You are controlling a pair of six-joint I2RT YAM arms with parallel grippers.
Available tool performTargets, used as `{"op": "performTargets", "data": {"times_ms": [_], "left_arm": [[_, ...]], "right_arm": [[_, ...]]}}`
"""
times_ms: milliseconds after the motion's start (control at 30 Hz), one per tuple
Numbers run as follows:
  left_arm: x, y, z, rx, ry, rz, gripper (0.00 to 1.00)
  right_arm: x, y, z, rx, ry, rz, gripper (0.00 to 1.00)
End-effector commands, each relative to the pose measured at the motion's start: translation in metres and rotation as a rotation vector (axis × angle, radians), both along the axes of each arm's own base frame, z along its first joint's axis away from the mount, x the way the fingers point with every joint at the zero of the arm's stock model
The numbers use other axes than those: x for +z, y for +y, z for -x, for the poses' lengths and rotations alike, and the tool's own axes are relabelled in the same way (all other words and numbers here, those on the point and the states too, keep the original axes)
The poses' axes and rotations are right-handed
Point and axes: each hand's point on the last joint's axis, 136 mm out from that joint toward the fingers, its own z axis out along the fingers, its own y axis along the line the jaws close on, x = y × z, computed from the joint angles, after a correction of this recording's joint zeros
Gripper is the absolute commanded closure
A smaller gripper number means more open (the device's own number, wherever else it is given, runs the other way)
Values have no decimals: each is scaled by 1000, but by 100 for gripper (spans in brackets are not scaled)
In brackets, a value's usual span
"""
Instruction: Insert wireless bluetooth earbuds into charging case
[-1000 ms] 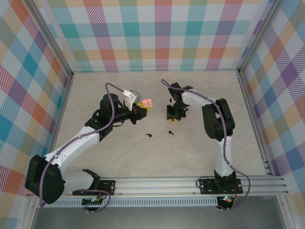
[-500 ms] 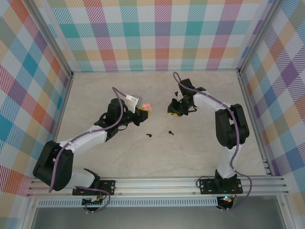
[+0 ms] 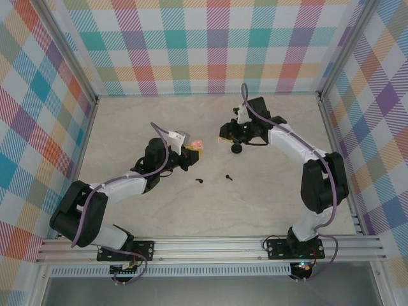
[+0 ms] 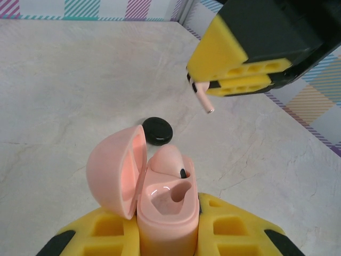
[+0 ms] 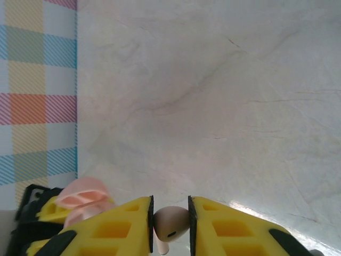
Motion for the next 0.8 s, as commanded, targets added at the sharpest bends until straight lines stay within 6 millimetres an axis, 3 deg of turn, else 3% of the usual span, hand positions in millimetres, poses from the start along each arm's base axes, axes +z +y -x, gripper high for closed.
{"op": "performTargets", "data": {"times_ms": [0,233,767], "left_arm": [[16,-7,3,-32,-95,43,91],[15,-12,6,-68,-121,46,91],[38,-35,20,-207,-125,112,91]], "right_arm": [[34,6,2,32,-97,-90,75],[64,12,8,59,-241,-121,75],[102,24,26,93,-488,-69,74]]}}
